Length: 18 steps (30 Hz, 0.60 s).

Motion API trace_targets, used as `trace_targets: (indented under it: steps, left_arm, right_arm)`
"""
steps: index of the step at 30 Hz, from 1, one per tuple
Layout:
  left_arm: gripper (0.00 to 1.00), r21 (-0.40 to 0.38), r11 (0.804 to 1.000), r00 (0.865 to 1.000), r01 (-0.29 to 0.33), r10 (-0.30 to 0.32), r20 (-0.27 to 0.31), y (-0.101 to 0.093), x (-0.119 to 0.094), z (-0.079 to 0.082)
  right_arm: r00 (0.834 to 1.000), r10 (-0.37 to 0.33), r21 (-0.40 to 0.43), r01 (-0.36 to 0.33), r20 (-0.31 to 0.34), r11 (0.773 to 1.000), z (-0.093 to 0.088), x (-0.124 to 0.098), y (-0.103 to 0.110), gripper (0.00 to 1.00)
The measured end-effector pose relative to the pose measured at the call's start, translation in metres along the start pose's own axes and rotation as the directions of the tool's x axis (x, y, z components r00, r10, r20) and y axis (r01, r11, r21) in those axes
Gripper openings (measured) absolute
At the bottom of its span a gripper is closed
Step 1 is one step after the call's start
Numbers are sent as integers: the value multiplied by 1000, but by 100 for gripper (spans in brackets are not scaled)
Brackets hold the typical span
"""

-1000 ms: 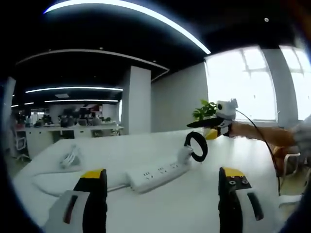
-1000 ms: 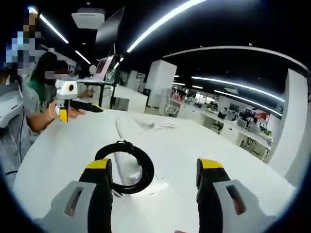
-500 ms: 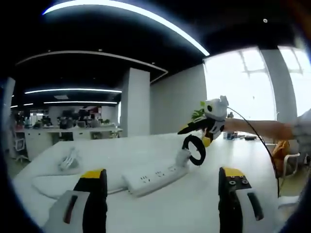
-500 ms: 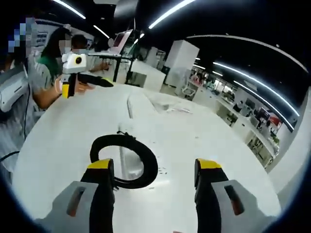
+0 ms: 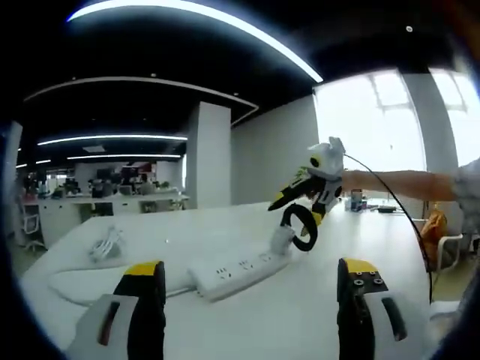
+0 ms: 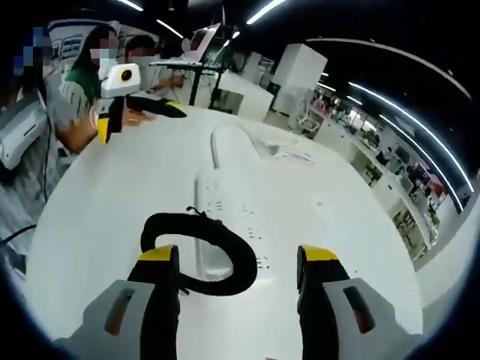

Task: Straighten the power strip on the desk, plug the charger into it

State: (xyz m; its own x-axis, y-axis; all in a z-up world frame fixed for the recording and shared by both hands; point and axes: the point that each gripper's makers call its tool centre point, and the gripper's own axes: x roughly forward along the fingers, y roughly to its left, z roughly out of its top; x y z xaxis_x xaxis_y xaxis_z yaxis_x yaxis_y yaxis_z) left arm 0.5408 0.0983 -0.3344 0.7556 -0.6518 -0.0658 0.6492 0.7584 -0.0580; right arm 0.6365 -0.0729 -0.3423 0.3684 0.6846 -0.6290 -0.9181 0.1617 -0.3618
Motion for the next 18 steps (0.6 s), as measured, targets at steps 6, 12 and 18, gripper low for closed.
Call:
trace_targets:
  steps: [6,12,18]
  left_arm:
    - [97,-13,1000,1000,4,-4,9,-1,2,1]
    - [97,-11,1000,1000,9,-8,6,-1,2,1]
    - [97,-8,1000,1000,10,-10,6,-2,3,1]
  right_arm:
    - [1000,11,-22,-11,-25,1000,6,6,-2,60]
    - [997,36,-34,-38,-73,999,6,13,1,57]
    - [988,67,-44,-74,-139,996,2,19,7,49]
